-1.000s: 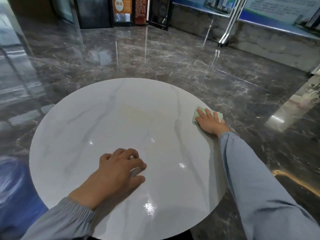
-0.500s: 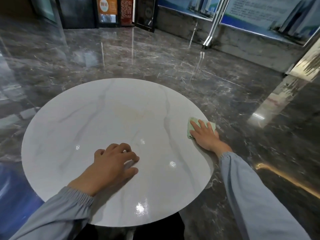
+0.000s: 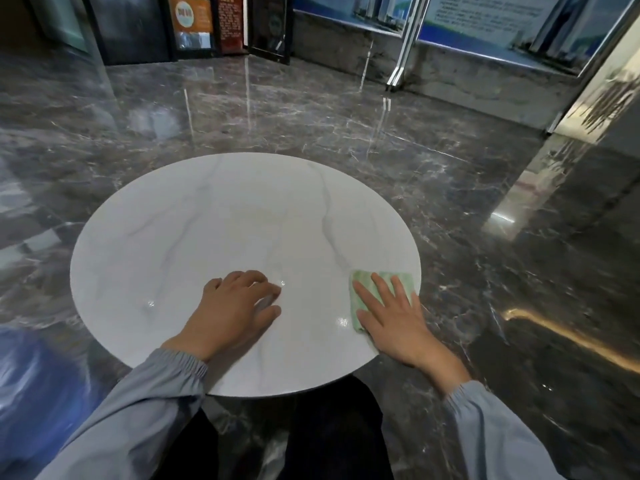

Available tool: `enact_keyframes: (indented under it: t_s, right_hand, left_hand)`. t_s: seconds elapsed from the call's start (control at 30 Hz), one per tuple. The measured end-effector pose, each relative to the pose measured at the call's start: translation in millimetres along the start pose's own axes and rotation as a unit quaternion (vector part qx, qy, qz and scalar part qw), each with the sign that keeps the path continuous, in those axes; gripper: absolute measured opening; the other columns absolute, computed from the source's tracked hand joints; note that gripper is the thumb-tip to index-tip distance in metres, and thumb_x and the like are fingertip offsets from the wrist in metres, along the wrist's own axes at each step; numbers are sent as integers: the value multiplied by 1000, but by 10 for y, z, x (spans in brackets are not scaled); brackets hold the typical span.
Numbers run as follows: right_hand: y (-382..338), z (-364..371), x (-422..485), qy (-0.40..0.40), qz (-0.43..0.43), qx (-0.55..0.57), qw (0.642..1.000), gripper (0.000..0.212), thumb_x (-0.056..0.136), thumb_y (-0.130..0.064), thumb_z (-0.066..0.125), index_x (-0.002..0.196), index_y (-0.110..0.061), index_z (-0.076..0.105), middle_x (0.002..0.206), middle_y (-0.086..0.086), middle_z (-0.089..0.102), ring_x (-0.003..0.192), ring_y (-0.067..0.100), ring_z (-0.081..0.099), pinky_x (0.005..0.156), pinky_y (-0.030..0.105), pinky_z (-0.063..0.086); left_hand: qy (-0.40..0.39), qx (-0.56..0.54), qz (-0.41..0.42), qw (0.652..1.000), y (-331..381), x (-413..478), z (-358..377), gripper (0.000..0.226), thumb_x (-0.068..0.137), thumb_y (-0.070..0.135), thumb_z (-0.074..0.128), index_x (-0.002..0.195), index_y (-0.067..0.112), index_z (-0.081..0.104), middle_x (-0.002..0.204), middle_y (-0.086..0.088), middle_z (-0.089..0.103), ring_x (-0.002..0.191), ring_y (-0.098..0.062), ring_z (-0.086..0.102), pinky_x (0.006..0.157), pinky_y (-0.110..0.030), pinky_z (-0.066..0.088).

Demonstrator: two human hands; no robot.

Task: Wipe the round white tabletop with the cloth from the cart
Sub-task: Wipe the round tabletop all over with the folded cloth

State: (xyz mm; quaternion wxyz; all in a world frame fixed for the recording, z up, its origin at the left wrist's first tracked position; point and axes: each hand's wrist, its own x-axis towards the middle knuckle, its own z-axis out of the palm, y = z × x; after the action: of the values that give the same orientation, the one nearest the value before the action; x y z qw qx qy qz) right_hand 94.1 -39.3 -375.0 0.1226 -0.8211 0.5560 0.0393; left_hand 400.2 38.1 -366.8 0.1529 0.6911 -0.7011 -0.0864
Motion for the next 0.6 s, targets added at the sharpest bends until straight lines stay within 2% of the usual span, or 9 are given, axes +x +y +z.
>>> enact_keyframes:
  t_s: [0.1, 0.3, 0.47, 0.6]
  right_hand:
    - [-291, 71, -274, -11, -51, 3, 999, 57, 106, -56, 20, 158, -58, -6, 171, -15, -19, 154, 18, -30, 124, 50, -18]
    - [-1035, 255, -609, -13, -182, -29, 983, 59, 106, -57, 17, 158, -57, -10, 169, -15, -25, 149, 18, -40, 121, 54, -21]
    - [-1645, 344, -590, -25, -261, -24, 965, 60, 106, -57, 21, 160, -53, -5, 171, -9, -21, 150, 21, -39, 119, 55, -24]
    - [-1892, 371, -547, -19, -281, -18, 959, 60, 106, -59, 22, 161, -51, 1, 172, -9, -17, 152, 21, -36, 119, 54, -25]
  left_hand:
    - [64, -45, 25, 997, -104, -133, -1, 46, 95, 57, 48, 124, 31, 72, 126, 9, 67, 115, -17, 63, 96, -36, 48]
    - [159, -81, -33, 983, -375, -415, -25, 34, 95, 43, 54, 114, 24, 75, 113, 6, 69, 110, -15, 57, 92, -19, 33]
    - [224, -95, -69, 967, -547, -562, -57, 36, 96, 42, 53, 114, 20, 75, 109, 2, 70, 105, -18, 61, 93, -28, 42]
    - [281, -121, -120, 944, -600, -649, -64, 25, 101, 27, 65, 123, 19, 72, 115, -1, 69, 115, -22, 59, 103, -34, 44]
